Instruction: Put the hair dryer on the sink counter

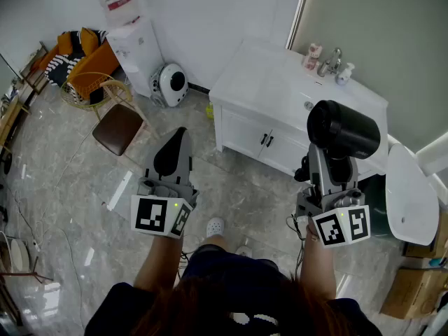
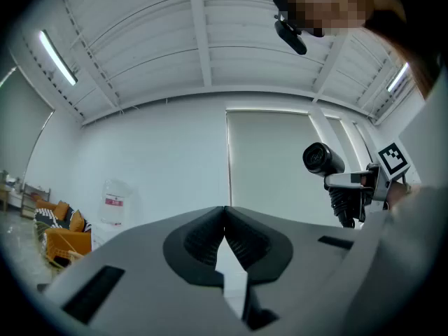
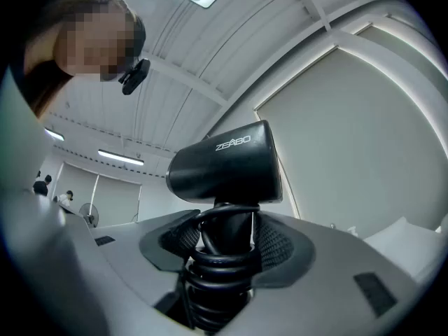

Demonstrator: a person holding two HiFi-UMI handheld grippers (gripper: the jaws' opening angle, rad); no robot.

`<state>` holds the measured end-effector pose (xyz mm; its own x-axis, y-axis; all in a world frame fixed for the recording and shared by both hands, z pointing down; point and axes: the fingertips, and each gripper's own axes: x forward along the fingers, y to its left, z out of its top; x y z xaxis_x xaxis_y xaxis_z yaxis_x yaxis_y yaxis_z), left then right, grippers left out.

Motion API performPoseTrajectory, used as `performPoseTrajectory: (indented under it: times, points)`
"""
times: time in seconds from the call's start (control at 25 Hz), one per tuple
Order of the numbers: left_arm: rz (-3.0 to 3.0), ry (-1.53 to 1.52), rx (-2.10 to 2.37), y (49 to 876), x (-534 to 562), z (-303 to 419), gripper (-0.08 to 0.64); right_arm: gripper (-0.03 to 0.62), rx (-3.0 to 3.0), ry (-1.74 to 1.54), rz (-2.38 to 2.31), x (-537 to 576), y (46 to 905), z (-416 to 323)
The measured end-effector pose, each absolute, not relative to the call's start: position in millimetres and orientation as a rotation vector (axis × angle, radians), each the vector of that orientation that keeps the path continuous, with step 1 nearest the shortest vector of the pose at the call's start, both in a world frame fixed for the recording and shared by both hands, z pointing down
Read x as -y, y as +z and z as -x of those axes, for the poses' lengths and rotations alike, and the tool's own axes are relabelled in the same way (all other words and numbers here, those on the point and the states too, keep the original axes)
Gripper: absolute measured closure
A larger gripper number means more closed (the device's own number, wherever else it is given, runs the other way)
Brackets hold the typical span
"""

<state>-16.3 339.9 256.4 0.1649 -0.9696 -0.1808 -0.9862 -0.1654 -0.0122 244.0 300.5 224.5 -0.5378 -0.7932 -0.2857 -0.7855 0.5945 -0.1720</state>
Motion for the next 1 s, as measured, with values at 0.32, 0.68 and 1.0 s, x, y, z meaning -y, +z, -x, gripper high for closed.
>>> performPoseTrajectory:
  times: [0.32, 0.68, 1.0]
  points:
    - [2.290, 0.185, -1.955, 260.2, -418.3, -36.8, 0.541, 0.337, -2.500, -0.047, 1.247, -374.3, 220.8, -295.1]
    - [2.246, 0.150, -1.971, 253.7, -450.7, -51.1, 0.541, 0.339, -2.483, -0.039, 1.206, -399.5, 212.2, -314.0]
    - [2.237, 0.152, -1.983, 258.5, -424.2, -32.0, 0.541, 0.338, -2.498, -0.070, 1.190, -370.8, 221.8, -292.0]
